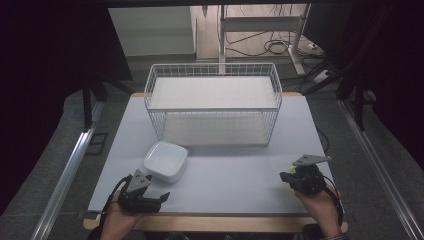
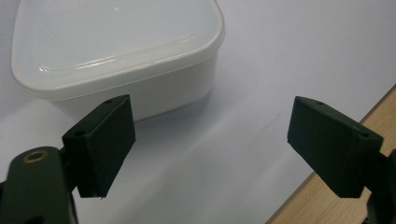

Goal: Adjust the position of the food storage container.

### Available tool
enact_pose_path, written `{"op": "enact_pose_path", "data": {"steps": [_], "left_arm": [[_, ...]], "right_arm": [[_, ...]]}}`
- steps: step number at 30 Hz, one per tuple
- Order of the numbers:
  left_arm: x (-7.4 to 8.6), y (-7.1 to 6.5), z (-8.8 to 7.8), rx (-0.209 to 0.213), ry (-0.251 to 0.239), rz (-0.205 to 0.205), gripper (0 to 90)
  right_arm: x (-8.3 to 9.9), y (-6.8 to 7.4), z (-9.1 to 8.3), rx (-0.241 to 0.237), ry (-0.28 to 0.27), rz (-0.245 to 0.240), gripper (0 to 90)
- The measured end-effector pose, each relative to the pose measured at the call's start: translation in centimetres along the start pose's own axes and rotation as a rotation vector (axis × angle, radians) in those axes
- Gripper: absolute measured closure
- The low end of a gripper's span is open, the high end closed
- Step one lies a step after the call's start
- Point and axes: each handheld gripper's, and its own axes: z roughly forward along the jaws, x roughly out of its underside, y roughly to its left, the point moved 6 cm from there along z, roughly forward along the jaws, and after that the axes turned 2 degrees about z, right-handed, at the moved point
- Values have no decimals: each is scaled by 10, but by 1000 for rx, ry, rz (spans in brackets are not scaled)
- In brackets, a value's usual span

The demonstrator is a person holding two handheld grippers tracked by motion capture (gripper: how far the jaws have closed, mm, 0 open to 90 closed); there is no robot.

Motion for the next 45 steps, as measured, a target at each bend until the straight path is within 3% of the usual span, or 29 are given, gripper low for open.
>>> {"op": "enact_pose_path", "data": {"steps": [6, 8, 11, 12, 19, 20, 22, 24, 26, 29, 31, 38, 42, 45], "left_arm": [[4, 5, 1, -13, 31, -5, 185], [6, 9, 0, -39, 46, 6, 245], [7, 13, -3, -45, 45, 6, 306], [7, 15, -4, -40, 43, 0, 383], [12, 39, -8, -53, 30, -72, 565], [14, 46, -7, -44, 30, -96, 655], [14, 50, -7, -35, 33, -110, 699], [14, 56, -4, -27, 34, -130, 835], [14, 65, 1, -33, 35, -147, 881], [14, 73, 4, -57, 36, -162, 898], [17, 85, 8, -97, 45, -190, 898], [14, 103, 18, -146, 35, -208, 898], [9, 107, 27, -120, 37, -215, 898], [5, 102, 32, -103, 47, -193, 898]], "right_arm": [[-2, 5, 0, -3, -9, -19, 885], [-5, 9, 1, -6, -31, -24, 879], [-7, 11, 1, -9, -42, -27, 878], [-8, 14, 0, -13, -54, -27, 871], [-13, 24, 1, -27, -80, -50, 857], [-14, 27, 3, -34, -79, -57, 858], [-15, 29, 4, -37, -80, -62, 859], [-17, 35, 8, -52, -78, -75, 858], [-18, 39, 10, -60, -78, -84, 858], [-19, 42, 12, -71, -81, -90, 855], [-21, 47, 15, -89, -89, -84, 849], [-24, 56, 23, -122, -86, -88, 847], [-26, 62, 28, -138, -80, -95, 844], [-27, 66, 32, -148, -78, -100, 841]]}}
